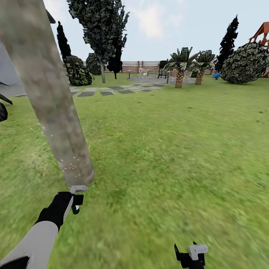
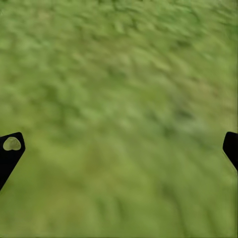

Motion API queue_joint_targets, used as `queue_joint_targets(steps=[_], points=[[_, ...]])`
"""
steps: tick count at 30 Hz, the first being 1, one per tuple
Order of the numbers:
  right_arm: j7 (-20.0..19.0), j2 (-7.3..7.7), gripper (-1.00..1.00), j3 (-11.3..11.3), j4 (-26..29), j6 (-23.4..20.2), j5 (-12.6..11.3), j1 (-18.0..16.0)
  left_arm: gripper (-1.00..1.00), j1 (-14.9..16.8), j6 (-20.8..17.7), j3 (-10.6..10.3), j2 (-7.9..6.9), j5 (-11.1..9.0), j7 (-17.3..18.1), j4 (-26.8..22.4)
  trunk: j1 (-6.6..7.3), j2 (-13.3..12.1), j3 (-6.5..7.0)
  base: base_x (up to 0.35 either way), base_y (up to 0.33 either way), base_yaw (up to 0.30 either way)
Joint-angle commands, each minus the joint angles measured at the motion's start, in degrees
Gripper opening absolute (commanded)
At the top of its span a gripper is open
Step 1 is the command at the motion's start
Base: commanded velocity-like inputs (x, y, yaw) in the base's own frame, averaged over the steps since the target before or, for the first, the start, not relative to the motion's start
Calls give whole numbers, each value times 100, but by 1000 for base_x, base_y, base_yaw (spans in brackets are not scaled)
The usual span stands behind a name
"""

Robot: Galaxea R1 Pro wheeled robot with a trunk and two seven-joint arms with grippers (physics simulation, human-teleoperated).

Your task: In the garden, pick up the pesticide atomizer on the floor and spray pesticide onto both trees until each tree trunk is fully covered.

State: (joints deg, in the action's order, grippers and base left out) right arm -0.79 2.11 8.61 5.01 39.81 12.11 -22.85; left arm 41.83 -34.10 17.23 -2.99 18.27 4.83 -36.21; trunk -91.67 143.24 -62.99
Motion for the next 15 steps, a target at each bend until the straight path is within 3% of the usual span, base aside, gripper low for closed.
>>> queue_joint_targets(steps=[1,15], points=[[0,0,100,-1,0,0,-1,0,-100,0,0,0,0,1,0,0,0,0,0,140,-272,269],[0,0,100,1,0,0,0,0,-100,0,0,9,-9,10,0,0,0,0,0,140,-272,278]])
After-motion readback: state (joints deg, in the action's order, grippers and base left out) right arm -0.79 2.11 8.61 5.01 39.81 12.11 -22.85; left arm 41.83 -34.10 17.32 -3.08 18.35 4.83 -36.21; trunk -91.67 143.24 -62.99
